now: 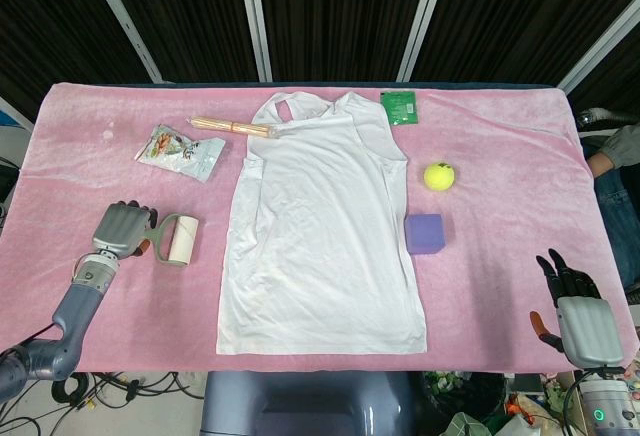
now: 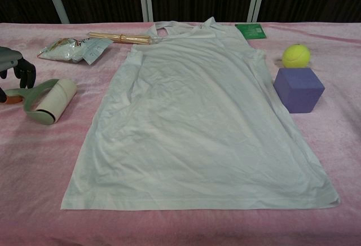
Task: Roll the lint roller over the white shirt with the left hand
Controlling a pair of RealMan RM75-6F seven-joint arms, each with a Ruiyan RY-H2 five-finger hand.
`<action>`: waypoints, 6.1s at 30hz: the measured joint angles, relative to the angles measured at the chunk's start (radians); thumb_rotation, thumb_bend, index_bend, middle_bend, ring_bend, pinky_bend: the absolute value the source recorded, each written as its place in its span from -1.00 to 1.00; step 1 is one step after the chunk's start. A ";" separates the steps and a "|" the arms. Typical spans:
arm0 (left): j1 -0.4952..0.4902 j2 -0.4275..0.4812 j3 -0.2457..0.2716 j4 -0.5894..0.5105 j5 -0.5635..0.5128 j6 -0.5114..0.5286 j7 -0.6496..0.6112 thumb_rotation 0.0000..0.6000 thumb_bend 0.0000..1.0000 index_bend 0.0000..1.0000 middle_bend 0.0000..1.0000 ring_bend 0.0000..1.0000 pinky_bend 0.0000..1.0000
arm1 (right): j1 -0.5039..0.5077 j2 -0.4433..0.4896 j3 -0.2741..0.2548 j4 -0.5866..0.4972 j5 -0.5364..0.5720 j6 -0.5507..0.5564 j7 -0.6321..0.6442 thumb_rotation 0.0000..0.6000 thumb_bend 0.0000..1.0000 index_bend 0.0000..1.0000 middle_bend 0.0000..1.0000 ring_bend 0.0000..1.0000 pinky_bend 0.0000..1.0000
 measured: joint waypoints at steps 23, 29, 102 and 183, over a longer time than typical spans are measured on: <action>-0.010 0.003 0.003 0.001 -0.018 -0.004 0.010 1.00 -0.37 -0.01 -0.03 -0.36 -0.19 | -0.001 0.002 0.002 -0.007 0.014 -0.006 -0.003 1.00 -0.44 -0.92 -1.00 -0.71 -0.70; -0.010 -0.001 0.009 0.006 -0.025 -0.008 0.017 1.00 -0.34 0.01 -0.02 -0.36 -0.19 | -0.001 0.003 0.002 -0.011 0.017 -0.008 -0.002 1.00 -0.44 -0.92 -1.00 -0.71 -0.70; -0.509 0.064 -0.030 -0.428 -0.696 -0.055 0.476 1.00 0.11 0.35 0.30 0.02 0.38 | -0.005 0.028 0.012 -0.057 0.080 -0.036 0.041 1.00 -0.44 -0.92 -1.00 -0.70 -0.70; -0.892 -0.334 -0.076 -0.145 -1.053 0.037 0.682 1.00 0.11 0.38 0.33 0.05 0.40 | -0.004 0.030 0.009 -0.061 0.081 -0.045 0.057 1.00 -0.44 -0.92 -1.00 -0.70 -0.70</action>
